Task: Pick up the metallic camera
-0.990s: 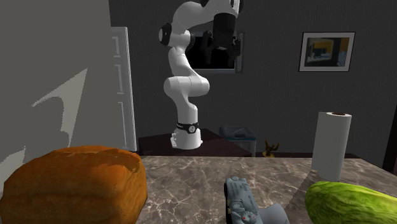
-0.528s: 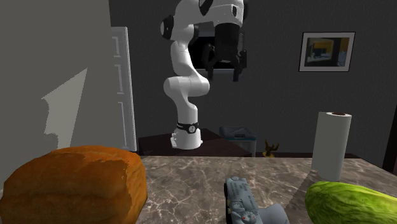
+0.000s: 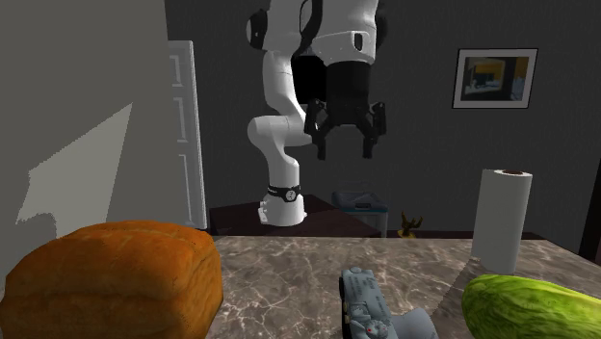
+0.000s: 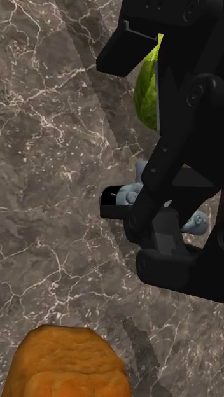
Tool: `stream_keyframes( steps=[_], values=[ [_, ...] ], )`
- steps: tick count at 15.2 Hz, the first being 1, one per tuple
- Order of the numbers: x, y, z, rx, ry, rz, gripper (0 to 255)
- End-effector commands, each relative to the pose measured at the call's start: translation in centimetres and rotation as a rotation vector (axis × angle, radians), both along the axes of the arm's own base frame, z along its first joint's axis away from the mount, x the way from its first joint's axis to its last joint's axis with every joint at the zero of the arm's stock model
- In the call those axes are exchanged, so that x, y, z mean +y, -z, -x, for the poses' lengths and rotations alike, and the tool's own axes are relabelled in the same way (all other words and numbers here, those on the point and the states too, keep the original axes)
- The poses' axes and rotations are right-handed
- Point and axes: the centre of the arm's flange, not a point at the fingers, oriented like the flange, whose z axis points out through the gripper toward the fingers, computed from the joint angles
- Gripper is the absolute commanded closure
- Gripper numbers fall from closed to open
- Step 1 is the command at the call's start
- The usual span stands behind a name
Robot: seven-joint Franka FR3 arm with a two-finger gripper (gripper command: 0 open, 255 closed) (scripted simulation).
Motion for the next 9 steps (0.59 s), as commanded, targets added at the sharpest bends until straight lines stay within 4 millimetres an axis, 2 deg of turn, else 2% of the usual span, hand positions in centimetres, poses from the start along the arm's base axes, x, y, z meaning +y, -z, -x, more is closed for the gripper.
stream_keyframes(
  steps=[1, 9],
  values=[
    [-1.1, 1.5, -1.8, -0.007, 0.018, -0.01, 0],
    [-5.5, 7.9, -9.0, -0.029, 0.087, -0.054, 0]
  ],
)
